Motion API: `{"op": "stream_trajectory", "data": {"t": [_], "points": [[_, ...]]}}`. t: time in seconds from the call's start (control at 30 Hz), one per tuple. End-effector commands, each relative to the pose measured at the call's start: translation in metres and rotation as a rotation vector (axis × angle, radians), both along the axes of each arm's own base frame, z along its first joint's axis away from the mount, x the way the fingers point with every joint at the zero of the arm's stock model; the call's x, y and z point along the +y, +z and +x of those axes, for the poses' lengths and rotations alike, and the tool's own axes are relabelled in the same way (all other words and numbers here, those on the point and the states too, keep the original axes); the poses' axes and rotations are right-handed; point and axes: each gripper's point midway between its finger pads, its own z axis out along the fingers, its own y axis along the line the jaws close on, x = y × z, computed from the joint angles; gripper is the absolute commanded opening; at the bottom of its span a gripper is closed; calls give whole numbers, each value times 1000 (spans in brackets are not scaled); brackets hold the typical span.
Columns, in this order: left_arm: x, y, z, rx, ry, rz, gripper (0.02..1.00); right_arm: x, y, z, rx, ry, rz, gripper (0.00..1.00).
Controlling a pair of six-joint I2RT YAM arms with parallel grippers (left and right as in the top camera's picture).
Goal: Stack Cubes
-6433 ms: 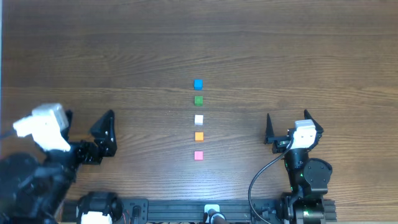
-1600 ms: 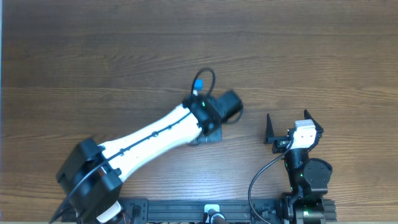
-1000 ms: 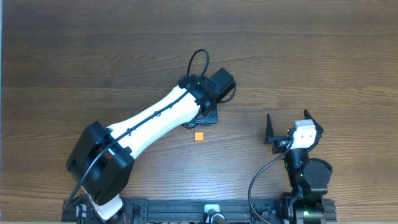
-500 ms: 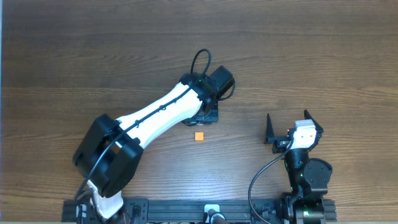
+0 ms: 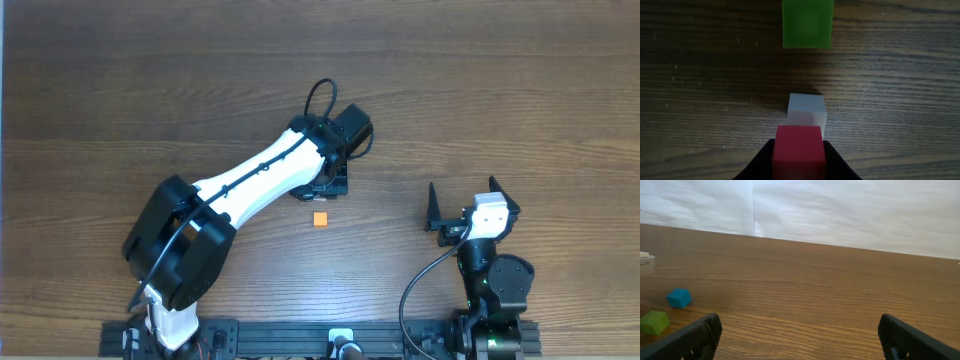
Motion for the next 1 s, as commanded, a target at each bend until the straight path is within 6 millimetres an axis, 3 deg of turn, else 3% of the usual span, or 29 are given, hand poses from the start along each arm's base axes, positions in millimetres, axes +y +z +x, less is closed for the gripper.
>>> {"op": "stream_trajectory", "data": {"t": [0.03,1.0], "points": [[-2,-1,5,-3,-7,-10,40,-3,-1,0,-2,-12,-4,993],[-3,-10,7,0,-10,-7,40,-3,-1,0,-2,-12,-4,993]]}}
